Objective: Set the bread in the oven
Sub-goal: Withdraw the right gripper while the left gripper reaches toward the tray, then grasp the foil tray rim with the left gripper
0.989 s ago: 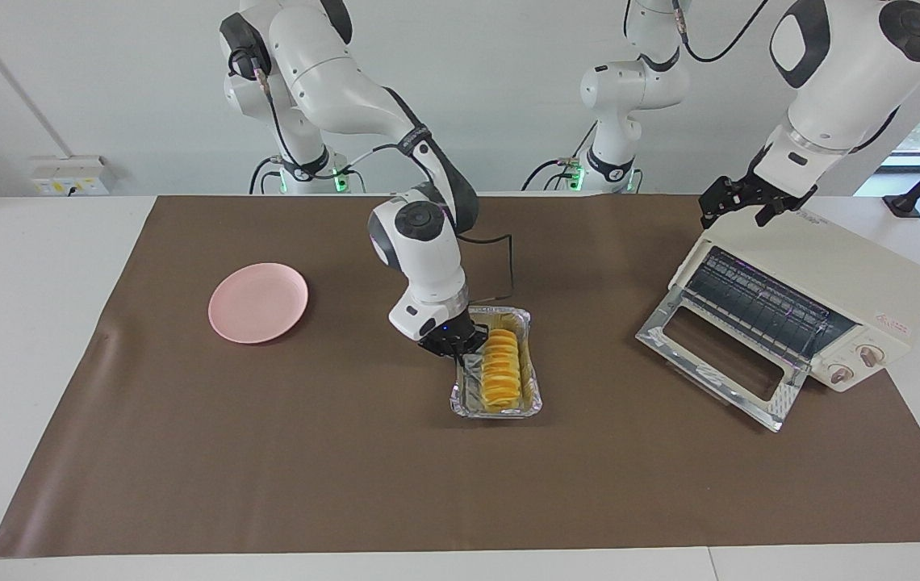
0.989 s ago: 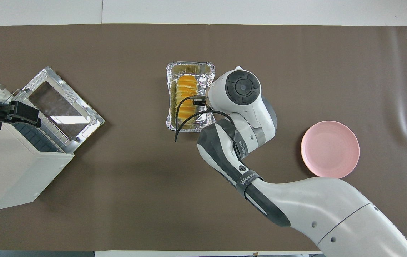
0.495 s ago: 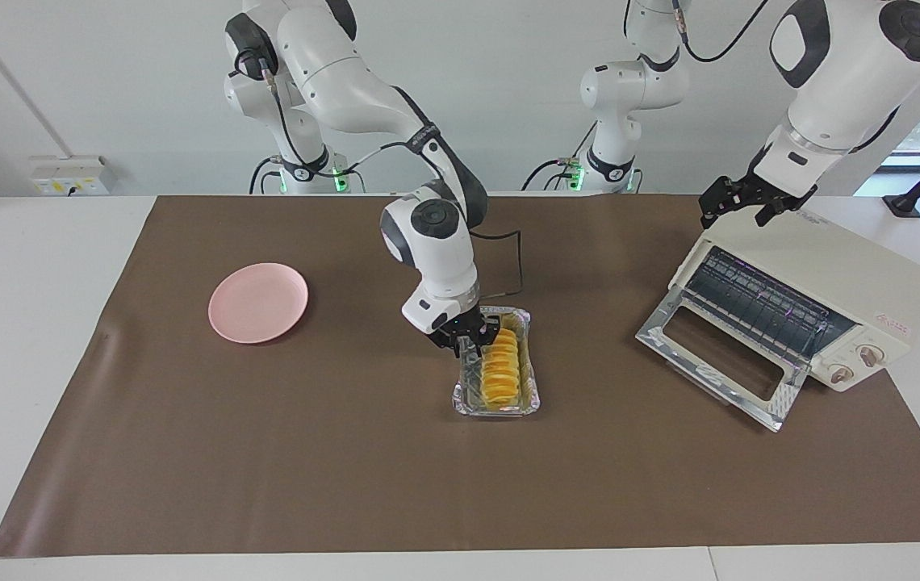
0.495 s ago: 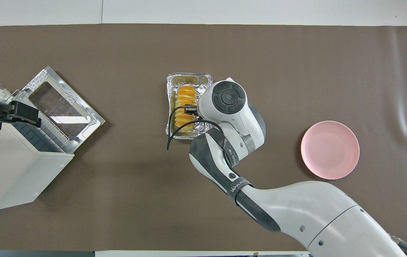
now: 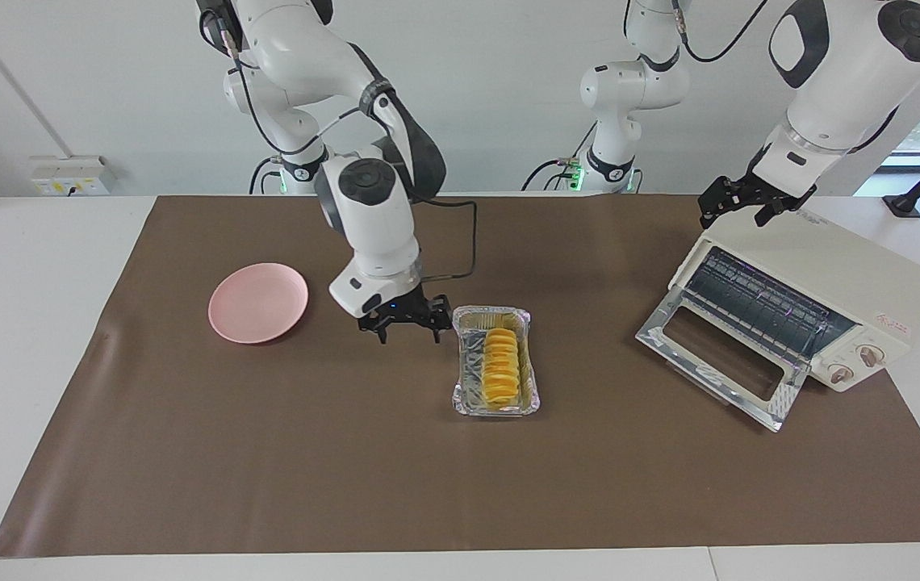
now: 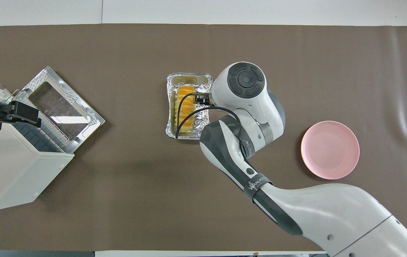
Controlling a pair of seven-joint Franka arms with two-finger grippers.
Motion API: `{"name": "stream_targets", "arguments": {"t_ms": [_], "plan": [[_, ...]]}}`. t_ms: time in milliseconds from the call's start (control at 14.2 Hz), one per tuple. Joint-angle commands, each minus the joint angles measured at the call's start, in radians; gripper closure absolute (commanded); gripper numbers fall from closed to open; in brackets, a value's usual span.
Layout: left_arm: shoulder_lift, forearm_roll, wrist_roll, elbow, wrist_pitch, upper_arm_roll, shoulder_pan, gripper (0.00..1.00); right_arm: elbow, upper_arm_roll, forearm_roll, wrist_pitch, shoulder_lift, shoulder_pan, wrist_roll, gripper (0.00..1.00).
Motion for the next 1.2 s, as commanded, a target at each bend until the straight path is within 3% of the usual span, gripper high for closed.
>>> {"name": "stream_targets", "arguments": {"t_ms": [0, 141, 283, 495, 636, 777, 848, 989, 1130], "plan": [[-0.022, -0.016, 0.003, -0.016, 0.022, -0.002, 0.000, 0.00, -0.027, 0.016, 0.002, -0.117, -0.108, -0.113, -0.169, 0.00], [-0.031, -0.010, -0.025, -0.016, 0.025, -0.008, -0.001, 0.00, -0.027, 0.016, 0.003, -0.213, -0.180, -0.173, -0.242, 0.00], [-0.020, -0.008, -0.098, -0.015, 0.123, -0.016, -0.017, 0.00, -0.027, 0.016, 0.003, -0.309, -0.264, -0.237, -0.276, 0.00], [0.053, -0.013, -0.129, 0.011, 0.199, -0.017, -0.111, 0.00, -0.028, 0.014, 0.003, -0.437, -0.367, -0.323, -0.320, 0.00], [0.131, -0.004, -0.258, 0.032, 0.263, -0.017, -0.216, 0.00, -0.030, 0.014, 0.000, -0.502, -0.384, -0.377, -0.355, 0.00], [0.222, 0.002, -0.392, 0.097, 0.281, -0.017, -0.308, 0.00, -0.069, 0.014, 0.000, -0.483, -0.398, -0.409, -0.377, 0.00], [0.242, 0.001, -0.496, 0.097, 0.356, -0.017, -0.345, 0.00, -0.083, 0.014, 0.003, -0.447, -0.398, -0.418, -0.379, 0.00], [0.295, 0.006, -0.528, 0.091, 0.463, -0.017, -0.398, 0.00, -0.085, 0.014, 0.003, -0.459, -0.396, -0.418, -0.377, 0.00], [0.363, 0.025, -0.528, 0.108, 0.485, -0.017, -0.447, 0.00, -0.082, 0.014, 0.005, -0.453, -0.384, -0.418, -0.377, 0.00]]}}
